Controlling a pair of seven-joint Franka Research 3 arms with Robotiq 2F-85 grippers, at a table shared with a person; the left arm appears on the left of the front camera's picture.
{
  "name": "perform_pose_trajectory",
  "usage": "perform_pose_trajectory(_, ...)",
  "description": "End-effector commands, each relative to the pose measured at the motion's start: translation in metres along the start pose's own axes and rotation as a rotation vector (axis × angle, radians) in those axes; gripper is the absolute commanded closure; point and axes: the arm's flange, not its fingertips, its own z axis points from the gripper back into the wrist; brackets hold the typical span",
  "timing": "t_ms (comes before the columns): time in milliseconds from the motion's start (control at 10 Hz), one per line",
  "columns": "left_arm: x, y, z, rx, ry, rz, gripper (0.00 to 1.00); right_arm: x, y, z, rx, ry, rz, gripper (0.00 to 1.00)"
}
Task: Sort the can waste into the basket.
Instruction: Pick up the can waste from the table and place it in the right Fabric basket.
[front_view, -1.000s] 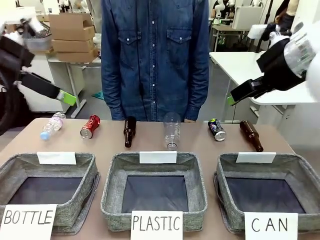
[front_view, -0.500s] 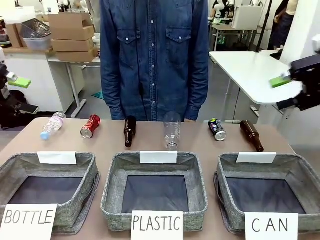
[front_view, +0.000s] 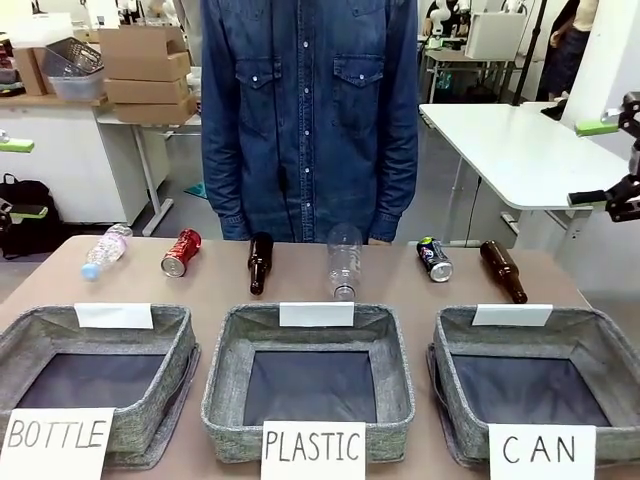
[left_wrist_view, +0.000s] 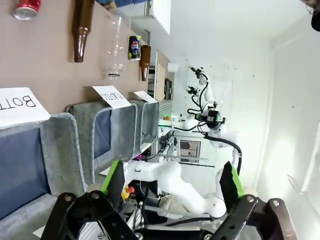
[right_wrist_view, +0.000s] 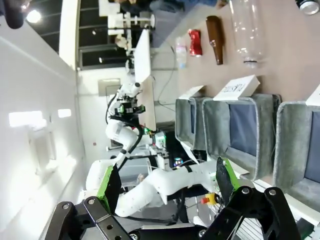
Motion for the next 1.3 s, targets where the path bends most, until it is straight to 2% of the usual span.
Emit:
perform_pose_trajectory(0,0.002,0.01,-0.002,-0.054,0.03,0.018,0.0,-0.002,0.006,0.0,-0.003,0.023,0.058,0.0)
perform_pose_trajectory(800,0.0,0.013,-0.002,-0.026,0.033,0.039,0.0,-0.002,0.006,0.0,-0.003,0.023,0.058,0.0)
perform_pose_trajectory(1000,0.046,0.02,-0.032,0.105,0.041,0.165,0.0,-0.002,0.006,0.0,-0.003,0.023,0.058,0.0)
perform_pose_trajectory(1100,0.059,0.021,-0.029,0.061,0.085,0.21,0.0,-0.002,0.006,0.0,-0.003,0.023,0.058,0.0)
perform_pose_trajectory(1200,0.055,0.016,0.005,-0.099,0.095,0.192,0.0,-0.002,0.006,0.0,-0.003,0.023,0.058,0.0)
